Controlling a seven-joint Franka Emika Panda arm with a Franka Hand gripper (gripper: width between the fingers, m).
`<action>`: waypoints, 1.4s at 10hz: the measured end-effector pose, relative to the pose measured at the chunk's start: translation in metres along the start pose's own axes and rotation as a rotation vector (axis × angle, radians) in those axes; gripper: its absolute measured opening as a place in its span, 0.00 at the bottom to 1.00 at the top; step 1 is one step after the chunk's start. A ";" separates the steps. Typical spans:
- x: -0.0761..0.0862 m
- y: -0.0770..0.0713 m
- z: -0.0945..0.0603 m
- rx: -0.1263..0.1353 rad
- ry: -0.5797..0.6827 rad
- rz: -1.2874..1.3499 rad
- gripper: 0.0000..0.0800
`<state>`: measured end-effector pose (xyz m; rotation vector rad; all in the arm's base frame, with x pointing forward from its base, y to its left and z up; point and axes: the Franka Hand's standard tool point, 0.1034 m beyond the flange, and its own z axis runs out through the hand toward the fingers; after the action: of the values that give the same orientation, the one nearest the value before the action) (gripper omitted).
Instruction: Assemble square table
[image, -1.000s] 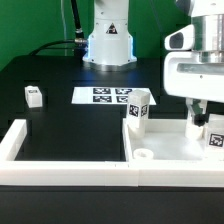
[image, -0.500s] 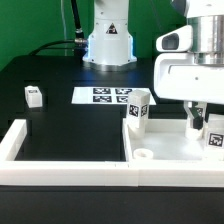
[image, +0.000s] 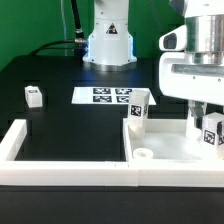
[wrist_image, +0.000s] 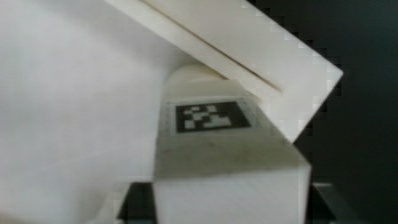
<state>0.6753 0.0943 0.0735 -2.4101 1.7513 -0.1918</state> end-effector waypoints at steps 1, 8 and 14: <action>-0.001 0.001 -0.001 -0.012 0.000 0.138 0.37; 0.001 0.006 0.001 0.022 -0.035 0.823 0.38; 0.014 0.006 -0.023 0.061 -0.029 0.728 0.78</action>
Offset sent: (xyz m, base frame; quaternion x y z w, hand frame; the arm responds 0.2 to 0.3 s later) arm 0.0104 0.0045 -0.0003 0.0676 -0.0370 0.3342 0.9393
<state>0.6696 0.0777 0.0944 -1.5766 2.4134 -0.1113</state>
